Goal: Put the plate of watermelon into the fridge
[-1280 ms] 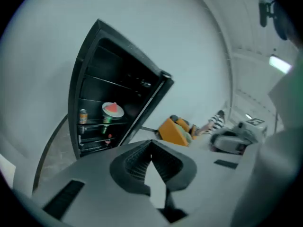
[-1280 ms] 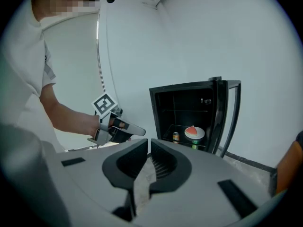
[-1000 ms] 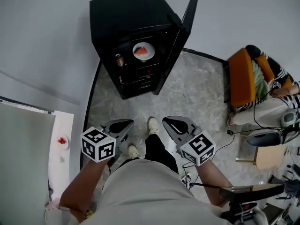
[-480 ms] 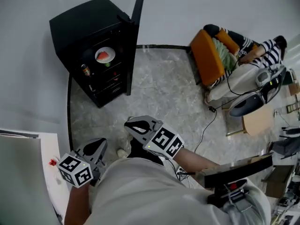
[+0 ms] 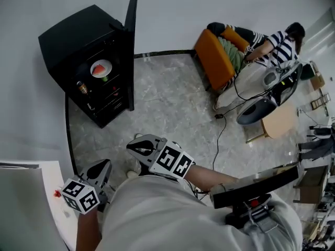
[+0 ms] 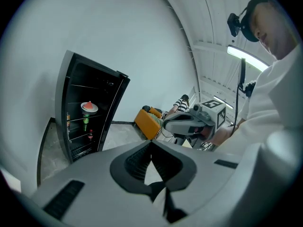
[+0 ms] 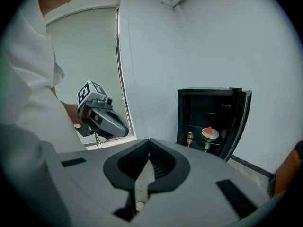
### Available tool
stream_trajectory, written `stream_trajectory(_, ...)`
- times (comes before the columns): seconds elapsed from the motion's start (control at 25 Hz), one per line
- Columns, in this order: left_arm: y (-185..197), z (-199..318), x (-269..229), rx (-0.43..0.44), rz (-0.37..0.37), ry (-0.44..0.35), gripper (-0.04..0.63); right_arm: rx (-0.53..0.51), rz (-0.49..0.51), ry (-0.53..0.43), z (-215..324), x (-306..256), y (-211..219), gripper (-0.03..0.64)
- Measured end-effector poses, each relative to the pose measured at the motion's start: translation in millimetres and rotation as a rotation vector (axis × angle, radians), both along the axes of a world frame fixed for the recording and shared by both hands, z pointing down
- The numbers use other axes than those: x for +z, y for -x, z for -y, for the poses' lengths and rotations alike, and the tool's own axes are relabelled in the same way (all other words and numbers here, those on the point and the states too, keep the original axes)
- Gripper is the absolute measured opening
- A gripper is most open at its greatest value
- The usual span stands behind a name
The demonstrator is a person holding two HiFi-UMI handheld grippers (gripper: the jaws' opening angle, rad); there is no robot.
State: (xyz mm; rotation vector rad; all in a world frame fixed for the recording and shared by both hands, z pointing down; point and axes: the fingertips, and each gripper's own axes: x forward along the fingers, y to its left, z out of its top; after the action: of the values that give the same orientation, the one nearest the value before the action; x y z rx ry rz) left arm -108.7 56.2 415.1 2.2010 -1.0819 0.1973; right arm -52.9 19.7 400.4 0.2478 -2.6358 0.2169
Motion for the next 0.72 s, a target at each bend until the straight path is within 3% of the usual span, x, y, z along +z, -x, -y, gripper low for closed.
stream_trajectory(0.72, 14.9, -3.1, 8.9, -0.013, 0.017, 0.005, 0.012, -0.038, -0.023, -0.005, -10.8, -2.7, 19.8, 0.015)
